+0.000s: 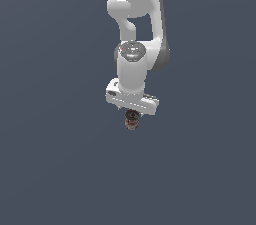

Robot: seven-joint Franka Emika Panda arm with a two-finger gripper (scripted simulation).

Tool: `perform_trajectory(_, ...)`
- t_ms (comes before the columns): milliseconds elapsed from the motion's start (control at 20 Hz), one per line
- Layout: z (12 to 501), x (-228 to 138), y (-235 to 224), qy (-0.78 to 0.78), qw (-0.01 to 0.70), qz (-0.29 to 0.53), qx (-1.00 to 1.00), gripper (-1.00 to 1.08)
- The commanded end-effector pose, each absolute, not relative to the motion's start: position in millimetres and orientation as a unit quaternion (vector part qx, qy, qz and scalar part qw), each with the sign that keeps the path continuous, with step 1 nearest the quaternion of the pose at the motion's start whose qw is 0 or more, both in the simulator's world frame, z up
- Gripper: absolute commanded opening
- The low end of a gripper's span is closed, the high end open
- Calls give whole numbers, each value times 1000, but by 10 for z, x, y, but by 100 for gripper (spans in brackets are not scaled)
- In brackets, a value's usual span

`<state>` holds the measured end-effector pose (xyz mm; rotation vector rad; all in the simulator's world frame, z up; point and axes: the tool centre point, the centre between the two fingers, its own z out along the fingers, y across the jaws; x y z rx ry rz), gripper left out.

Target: Pick up the object and move it to a goal position.

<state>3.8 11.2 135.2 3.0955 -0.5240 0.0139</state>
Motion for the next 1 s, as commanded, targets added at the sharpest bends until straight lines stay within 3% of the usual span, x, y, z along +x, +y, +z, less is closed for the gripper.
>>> perform_trajectory(0, 1319, 23, 144, -183, 0, 3, 983, 100)
perform_trajectory(600, 1242, 2, 186, -200, 0, 0, 980, 100)
perform_trajectory(950, 919, -10, 186, -202, 0, 0, 979, 100)
